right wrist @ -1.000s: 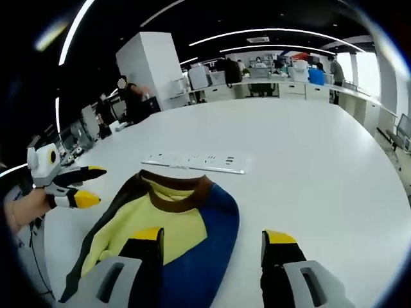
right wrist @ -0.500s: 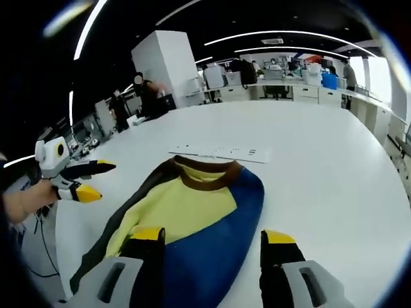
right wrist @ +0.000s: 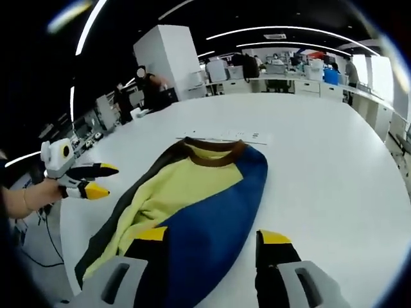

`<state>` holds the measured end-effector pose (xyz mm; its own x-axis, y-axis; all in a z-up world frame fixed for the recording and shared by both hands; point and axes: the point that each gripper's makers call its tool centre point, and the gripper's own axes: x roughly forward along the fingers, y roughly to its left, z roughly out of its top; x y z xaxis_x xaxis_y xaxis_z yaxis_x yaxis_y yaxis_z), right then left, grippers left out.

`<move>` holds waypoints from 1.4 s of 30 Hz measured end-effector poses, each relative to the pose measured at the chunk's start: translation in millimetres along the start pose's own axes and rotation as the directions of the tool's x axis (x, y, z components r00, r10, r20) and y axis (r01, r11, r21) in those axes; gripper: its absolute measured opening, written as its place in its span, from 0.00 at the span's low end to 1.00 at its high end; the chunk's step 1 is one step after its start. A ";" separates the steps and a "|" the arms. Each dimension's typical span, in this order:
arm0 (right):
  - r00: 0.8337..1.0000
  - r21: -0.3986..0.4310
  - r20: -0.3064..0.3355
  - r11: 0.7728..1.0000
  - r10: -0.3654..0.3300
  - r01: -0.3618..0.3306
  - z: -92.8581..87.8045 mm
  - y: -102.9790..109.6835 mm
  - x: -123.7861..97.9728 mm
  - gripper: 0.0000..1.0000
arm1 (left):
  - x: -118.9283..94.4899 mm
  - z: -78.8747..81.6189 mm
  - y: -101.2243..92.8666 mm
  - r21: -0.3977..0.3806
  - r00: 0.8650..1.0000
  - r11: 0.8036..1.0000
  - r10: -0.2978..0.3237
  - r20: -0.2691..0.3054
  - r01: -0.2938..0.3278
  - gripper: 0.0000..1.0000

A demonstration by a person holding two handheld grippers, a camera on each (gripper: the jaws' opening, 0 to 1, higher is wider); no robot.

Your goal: Fold the garment on the visible template until the final outline fits inside the template.

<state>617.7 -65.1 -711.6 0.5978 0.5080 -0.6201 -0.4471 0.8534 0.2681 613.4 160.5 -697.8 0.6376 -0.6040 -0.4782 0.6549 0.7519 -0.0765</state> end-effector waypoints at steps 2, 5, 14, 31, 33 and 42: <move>1.000 0.004 -0.004 1.000 -0.011 0.011 -4.0 -0.5 -1.6 0.48 | -2.1 -2.8 -2.5 -0.013 1.000 1.000 0.001 -0.003 -0.001 0.37; 1.000 0.007 -0.010 1.000 -0.021 0.021 -10.0 -1.5 -2.4 0.46 | -4.7 -11.7 -5.4 -0.037 1.000 0.999 -0.002 -0.014 0.002 0.32; 0.999 0.022 -0.020 0.999 -0.030 0.030 -25.3 0.5 -5.6 0.43 | -5.0 -42.0 -12.2 -0.132 0.996 0.991 -0.004 -0.085 -0.007 0.22; 0.998 0.089 -0.045 0.995 -0.042 0.046 -43.2 7.6 -14.7 0.21 | -0.1 -66.4 -22.7 -0.169 0.979 0.986 -0.019 -0.201 -0.016 0.10; 0.998 0.109 -0.050 0.993 -0.042 0.047 -45.4 8.2 -16.4 0.17 | 0.3 -67.7 -23.1 -0.186 0.978 0.982 -0.024 -0.208 -0.015 0.08; 0.997 0.136 -0.045 0.989 -0.055 0.061 -48.0 6.7 -21.1 0.00 | 1.1 -68.9 -23.7 -0.157 0.974 0.987 -0.014 -0.227 -0.023 0.00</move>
<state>570.1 -75.7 -732.0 0.5911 0.4544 -0.6664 -0.3156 0.8907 0.3273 570.7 160.2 -756.8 0.5200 -0.5386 -0.6630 0.5681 0.7977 -0.2024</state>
